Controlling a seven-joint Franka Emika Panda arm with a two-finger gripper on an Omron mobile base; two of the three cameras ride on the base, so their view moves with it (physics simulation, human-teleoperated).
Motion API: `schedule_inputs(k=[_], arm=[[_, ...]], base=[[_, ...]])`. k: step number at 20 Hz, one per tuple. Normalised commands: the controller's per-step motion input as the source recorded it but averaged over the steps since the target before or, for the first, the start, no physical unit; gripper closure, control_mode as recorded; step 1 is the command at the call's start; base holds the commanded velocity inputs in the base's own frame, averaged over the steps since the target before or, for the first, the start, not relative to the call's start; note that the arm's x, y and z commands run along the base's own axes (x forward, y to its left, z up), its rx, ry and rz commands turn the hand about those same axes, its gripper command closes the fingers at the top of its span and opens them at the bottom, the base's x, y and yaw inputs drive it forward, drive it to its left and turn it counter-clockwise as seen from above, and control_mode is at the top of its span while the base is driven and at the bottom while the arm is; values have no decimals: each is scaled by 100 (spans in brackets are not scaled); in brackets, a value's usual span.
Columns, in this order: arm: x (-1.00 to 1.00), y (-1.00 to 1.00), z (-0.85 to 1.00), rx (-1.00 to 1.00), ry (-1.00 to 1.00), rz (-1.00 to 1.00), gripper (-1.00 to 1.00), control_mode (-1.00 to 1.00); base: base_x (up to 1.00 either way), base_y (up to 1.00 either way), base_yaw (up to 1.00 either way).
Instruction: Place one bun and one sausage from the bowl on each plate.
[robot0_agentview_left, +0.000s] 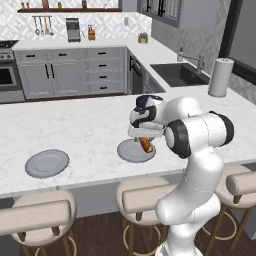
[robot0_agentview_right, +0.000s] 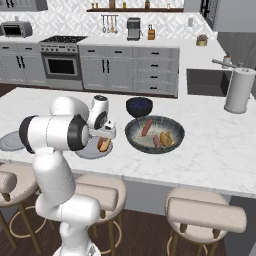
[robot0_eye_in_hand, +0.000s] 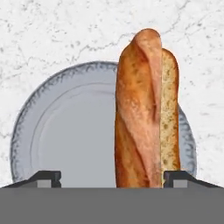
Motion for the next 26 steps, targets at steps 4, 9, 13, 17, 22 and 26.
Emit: schedule_inputs(k=[4,9,13,17,22,26], arm=[[-64,-17,81,-1,-20,-9,-100,-100],[-15,-84,58,0,-9,-7,-100,-100],[28,-90,59,1,0,-7,-100,-100],[75,-63,39,7,11,-4,-100,-100],[90,-37,-2,8,8,0,-100,-100],[64,-48,-32,0,2,-4,-100,-100]], base=[[0,0,0],[0,0,0],[0,0,0],[0,0,0],[0,0,0],[0,0,0]])
